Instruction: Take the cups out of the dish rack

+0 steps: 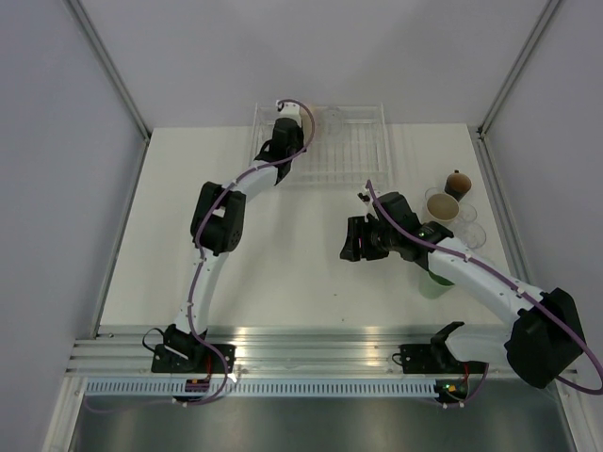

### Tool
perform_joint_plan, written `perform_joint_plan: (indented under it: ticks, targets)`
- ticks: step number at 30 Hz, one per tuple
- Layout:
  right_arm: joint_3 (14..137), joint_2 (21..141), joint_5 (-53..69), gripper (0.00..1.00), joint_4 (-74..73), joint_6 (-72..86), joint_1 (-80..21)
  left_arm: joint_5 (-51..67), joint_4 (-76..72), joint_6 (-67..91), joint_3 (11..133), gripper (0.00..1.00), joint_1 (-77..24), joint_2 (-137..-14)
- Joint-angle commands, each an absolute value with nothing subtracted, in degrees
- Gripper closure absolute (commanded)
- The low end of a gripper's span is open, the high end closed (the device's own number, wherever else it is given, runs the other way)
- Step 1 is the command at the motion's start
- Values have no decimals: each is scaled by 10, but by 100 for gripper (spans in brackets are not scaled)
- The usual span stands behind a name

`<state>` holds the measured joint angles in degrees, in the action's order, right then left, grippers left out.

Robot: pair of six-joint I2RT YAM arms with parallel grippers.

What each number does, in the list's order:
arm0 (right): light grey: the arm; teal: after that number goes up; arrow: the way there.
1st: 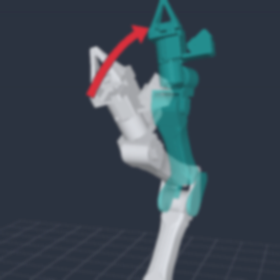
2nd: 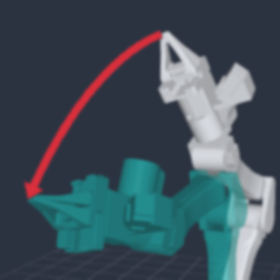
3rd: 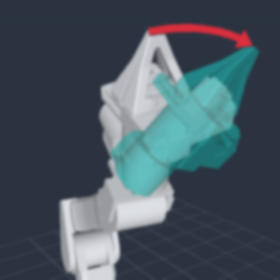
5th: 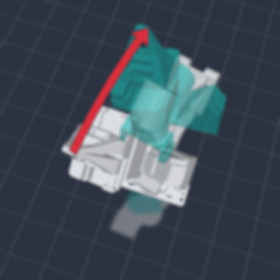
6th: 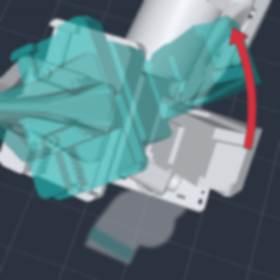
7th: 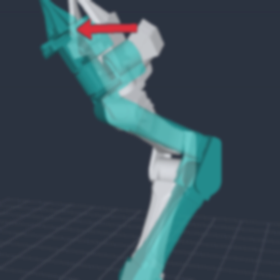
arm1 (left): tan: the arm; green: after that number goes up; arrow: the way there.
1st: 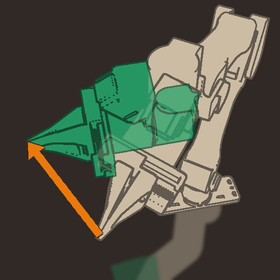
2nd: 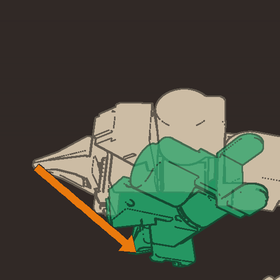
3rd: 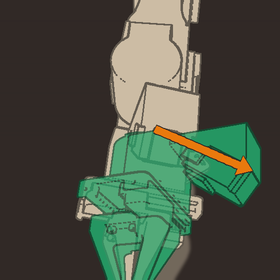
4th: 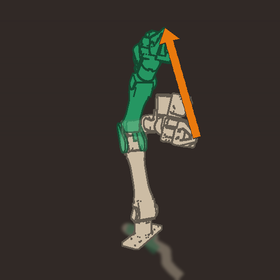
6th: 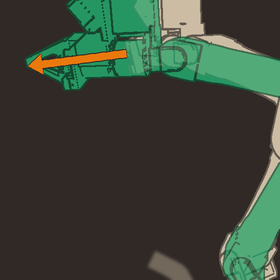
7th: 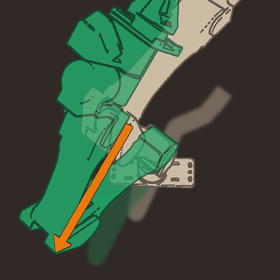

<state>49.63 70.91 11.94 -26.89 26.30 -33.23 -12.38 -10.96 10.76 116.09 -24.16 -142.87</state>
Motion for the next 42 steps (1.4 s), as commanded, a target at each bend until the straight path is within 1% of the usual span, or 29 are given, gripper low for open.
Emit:
perform_joint_plan:
  ticks: [1,3,4,5,6,8,9,10,12,14,15,17,19,20,21,22,23,31,37,42]
  targets:
    - [494,694,120,39,-252,271,-333,-134,-126,89,1142,98,-238,-1396]
    - [492,693,121,39,-252,271,-333,-136,-129,86,1139,98,-238,-1387]
    - [491,691,121,39,-252,272,-333,-137,-131,85,1140,95,-238,-1384]
    - [490,689,121,39,-252,272,-334,-136,-132,86,1141,90,-238,-1382]
    - [490,688,122,39,-252,272,-333,-132,-133,87,1142,69,-238,-1379]
    - [486,685,121,39,-252,272,-333,-127,-135,89,1142,47,-239,-1376]
    - [485,685,121,39,-252,272,-333,-127,-136,89,1142,31,-240,-1376]
    - [484,683,121,39,-252,272,-334,-127,-137,88,1143,27,-241,-1375]
    - [484,684,121,39,-254,272,-333,-121,-134,87,1144,21,-242,-1374]
    - [485,685,121,39,-254,272,-333,-125,-119,90,1143,20,-245,-1369]
    - [486,685,121,39,-253,272,-334,-127,-109,89,1141,20,-246,-1367]
    - [487,686,121,39,-251,272,-333,-124,-98,87,1129,25,-250,-1354]
    - [489,688,125,39,-250,273,-333,-120,-98,91,1101,42,-250,-1342]
    - [488,689,126,39,-249,273,-334,-113,-98,93,1092,53,-250,-1333]
    - [488,690,126,39,-248,274,-333,-109,-95,97,1085,79,-250,-1327]
    - [485,691,126,39,-248,273,-333,-108,-87,100,1077,90,-250,-1323]
    - [484,689,127,39,-246,275,-333,-108,-76,105,1077,98,-250,-1314]
    - [476,689,134,39,-229,281,-334,-58,89,112,1084,98,-250,-1247]
    - [489,688,133,39,-228,278,-334,26,219,115,1106,98,-240,-1245]
    - [490,685,133,39,-228,278,-333,75,278,95,1121,98,-231,-1262]
